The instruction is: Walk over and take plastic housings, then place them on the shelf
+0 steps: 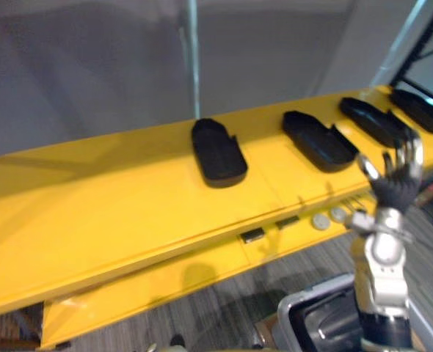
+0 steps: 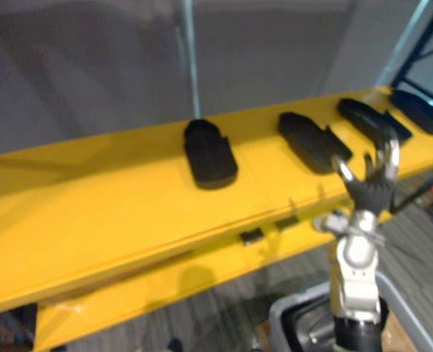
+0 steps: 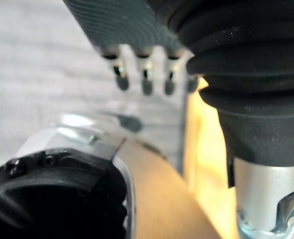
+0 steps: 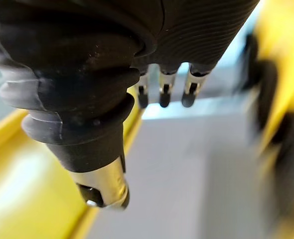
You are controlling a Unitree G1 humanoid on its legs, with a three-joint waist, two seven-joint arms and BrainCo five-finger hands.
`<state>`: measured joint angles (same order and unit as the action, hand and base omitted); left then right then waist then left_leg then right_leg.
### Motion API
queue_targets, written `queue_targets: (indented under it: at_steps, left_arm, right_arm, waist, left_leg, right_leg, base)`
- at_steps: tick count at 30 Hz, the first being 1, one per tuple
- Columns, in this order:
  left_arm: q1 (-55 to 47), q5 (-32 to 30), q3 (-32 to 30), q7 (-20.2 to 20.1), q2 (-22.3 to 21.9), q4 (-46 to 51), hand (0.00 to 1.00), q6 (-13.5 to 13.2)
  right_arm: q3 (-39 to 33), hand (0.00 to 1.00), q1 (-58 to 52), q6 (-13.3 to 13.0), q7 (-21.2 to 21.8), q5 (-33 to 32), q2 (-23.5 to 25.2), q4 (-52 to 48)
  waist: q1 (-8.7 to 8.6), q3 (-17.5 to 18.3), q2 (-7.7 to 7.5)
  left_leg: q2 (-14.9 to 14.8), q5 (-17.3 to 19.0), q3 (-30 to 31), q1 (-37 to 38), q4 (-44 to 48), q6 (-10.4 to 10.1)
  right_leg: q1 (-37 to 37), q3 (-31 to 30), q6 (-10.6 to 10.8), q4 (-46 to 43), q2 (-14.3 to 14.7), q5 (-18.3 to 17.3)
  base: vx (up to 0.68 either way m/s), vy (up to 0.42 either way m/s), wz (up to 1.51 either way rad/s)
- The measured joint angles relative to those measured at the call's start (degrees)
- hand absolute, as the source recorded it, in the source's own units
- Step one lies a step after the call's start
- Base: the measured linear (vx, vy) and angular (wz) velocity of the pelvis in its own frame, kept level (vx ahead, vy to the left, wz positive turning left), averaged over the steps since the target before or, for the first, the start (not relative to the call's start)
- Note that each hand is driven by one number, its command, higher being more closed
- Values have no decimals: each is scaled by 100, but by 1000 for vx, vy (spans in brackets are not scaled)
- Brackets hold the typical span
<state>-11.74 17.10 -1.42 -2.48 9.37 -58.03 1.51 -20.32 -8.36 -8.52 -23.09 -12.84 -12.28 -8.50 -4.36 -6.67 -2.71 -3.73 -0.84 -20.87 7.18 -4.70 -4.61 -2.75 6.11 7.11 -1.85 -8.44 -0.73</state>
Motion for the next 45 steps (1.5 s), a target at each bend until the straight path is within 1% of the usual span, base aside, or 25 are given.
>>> queue_targets:
  at_steps: [3,5,7,9,11,13,16,18,19,20,21,22,24,26,27,29,30,34,37,38,39,40,41,42,45]
  left_arm:
    - [311,-725,493,-2,147,13,0,93]
    - [476,-923,736,9,139,39,0,220]
    - [637,-933,934,11,124,98,0,297]
    - [750,-903,1130,33,83,146,0,493]
    - [781,-850,1152,109,108,191,0,513]
    - [850,-857,1176,181,131,190,0,557]
    - [890,-805,1243,245,45,190,0,565]
    - [801,-613,1226,247,-17,187,0,502]
    - [716,-536,1000,253,-96,245,0,438]
    - [656,-342,768,319,-114,283,0,337]
    - [567,-209,638,352,-162,299,0,277]
    - [421,65,380,370,-277,359,0,113]
    - [269,89,270,369,-313,338,0,-12]
    - [265,-11,256,370,-262,287,0,-26]
    - [256,-34,247,371,-215,215,0,-19]
    - [221,-36,245,371,-139,131,0,-23]
    - [217,-36,248,373,-103,130,0,-32]
    - [216,-37,247,406,-101,185,0,-144]
    - [194,-153,196,386,-85,339,0,-194]
    - [193,-248,113,413,-69,462,0,-174]
    - [186,-247,3,458,-80,574,0,-125]
    - [195,-244,-27,471,-97,597,0,-116]
    - [190,-238,-34,519,-102,578,0,-62]
    - [182,-208,-35,582,-71,517,0,-3]
    - [52,-107,-99,650,-69,457,0,-9]
  right_arm:
    - [-453,0,-834,-5,-216,-425,356,0]
    - [-552,0,-1230,-18,-242,-699,583,0]
    - [-551,0,-1551,-61,-185,-891,830,1]
    - [-529,0,-1754,-256,25,-986,1097,71]
    - [-431,0,-1802,-406,213,-985,1175,96]
    - [-291,0,-1792,-568,348,-968,1185,121]
    - [-95,0,-1432,-662,434,-712,1175,249]
    - [118,0,-1060,-661,503,-697,1123,267]
    - [372,0,-749,-658,582,-657,919,306]
    - [684,0,-324,-649,667,-576,619,474]
    - [844,0,-72,-644,706,-528,439,602]
    - [1144,0,500,-641,769,-476,65,946]
    - [1281,0,836,-624,811,-489,-16,1110]
    - [1265,0,899,-591,819,-514,-56,1085]
    - [1266,0,900,-469,822,-615,-105,1085]
    - [1268,0,851,-272,825,-734,-111,1091]
    - [1268,0,784,-186,862,-847,-112,1120]
    - [1378,0,452,-66,1060,-1000,-67,1141]
    - [1761,0,240,-67,1230,-900,143,1130]
    - [1891,0,185,-64,1314,-783,308,1121]
    - [2041,0,189,-58,1361,-698,414,1114]
    - [2131,0,214,-56,1379,-677,438,1105]
    - [2328,0,216,-56,1434,-640,450,1100]
    - [2468,0,224,-66,1429,-514,463,1093]
    - [2822,0,320,-154,1331,-297,497,1093]
  waist:
    - [-322,53,19]
    - [-508,56,-2]
    - [-668,69,-52]
    - [-755,44,-38]
    - [-754,51,-118]
    - [-752,54,-200]
    - [-635,60,-154]
    - [-460,-19,-80]
    - [-350,-86,24]
    - [-171,-159,119]
    - [-68,-180,176]
    - [166,-216,522]
    - [291,-157,657]
    - [279,-198,584]
    - [272,-228,541]
    - [250,-301,450]
    - [238,-368,398]
    - [210,-494,407]
    - [245,-653,386]
    - [268,-698,311]
    - [365,-726,320]
    - [382,-774,358]
    - [384,-763,304]
    - [406,-741,267]
    - [589,-721,238]
  left_leg:
    - [35,128,-583,185,0,-14]
    - [49,204,-907,294,0,-18]
    - [71,309,-1273,423,-25,-50]
    - [-40,451,-1804,654,-28,-119]
    - [-91,512,-2066,776,-28,-198]
    - [-108,516,-2086,767,-24,-239]
    - [-231,496,-2036,670,137,-302]
    - [-511,895,-1738,433,1008,-198]
    - [-791,1268,-1031,80,2039,132]
    - [-922,1479,-199,-337,3078,453]
    - [-919,1661,285,-536,3409,537]
    - [-831,1927,1277,-631,3579,514]
    - [-669,2042,1664,-503,3338,380]
    - [-509,2068,1621,-533,3126,331]
    - [-490,2141,1557,-532,3004,201]
    - [-437,2198,1565,-539,2887,104]
    - [-370,2200,1581,-531,2895,104]
    - [-222,2275,1571,-447,3010,133]
    - [-242,2600,1478,-411,3186,144]
    - [-245,2627,1411,-450,3306,179]
    - [-368,2592,1336,-556,3303,261]
    - [-437,2549,1234,-600,3298,303]
    - [-495,2445,1215,-664,3267,295]
    - [-563,2353,1218,-710,3215,269]
    - [-769,2214,1153,-850,3205,182]
  right_leg:
    - [269,-616,26,-166,48,19]
    - [377,-941,54,-202,75,39]
    - [486,-1183,-49,-194,107,17]
    - [498,-743,-558,-188,95,-1]
    - [527,-441,-598,-269,39,86]
    - [558,-272,-462,-271,6,207]
    - [542,-148,-242,-162,70,347]
    - [448,-159,-174,-96,148,406]
    - [399,-259,-178,-90,231,409]
    - [368,-504,-185,-90,298,408]
    - [383,-663,-191,-87,324,403]
    - [408,-1002,-169,-78,540,416]
    - [543,-1250,-69,-64,642,478]
    - [705,-1252,-11,-89,493,514]
    - [798,-1246,30,-89,455,539]
    - [881,-1237,67,-109,394,563]
    - [885,-1227,68,-170,334,564]
    - [891,-1254,74,-379,200,575]
    - [921,-1174,142,-471,233,672]
    - [980,-1066,-97,-446,245,860]
    - [1003,-1034,-777,-190,297,1132]
    - [1077,-772,-996,-427,280,901]
    - [1238,-215,-971,-1341,182,365]
    - [1216,124,-873,-1986,85,14]
    - [961,491,-921,-2609,-104,-338]
  base:
    - [-16,72,-94]
    - [-46,54,-95]
    - [-54,43,-107]
    - [-35,17,-116]
    - [17,-7,-75]
    - [40,-21,-21]
    - [108,-30,9]
    - [106,-22,-21]
    - [38,-41,-68]
    - [29,-13,-91]
    - [10,125,-139]
    - [-5,234,-126]
    - [15,226,-87]
    - [-1,120,-9]
    - [-24,105,4]
    - [-33,139,9]
    - [-44,126,10]
    - [-77,111,-5]
    - [-167,80,-35]
    - [-234,42,-49]
    - [-246,34,-50]
    - [-257,15,-41]
    - [-190,9,-16]
    - [-162,-3,-10]
    - [-87,-65,-26]
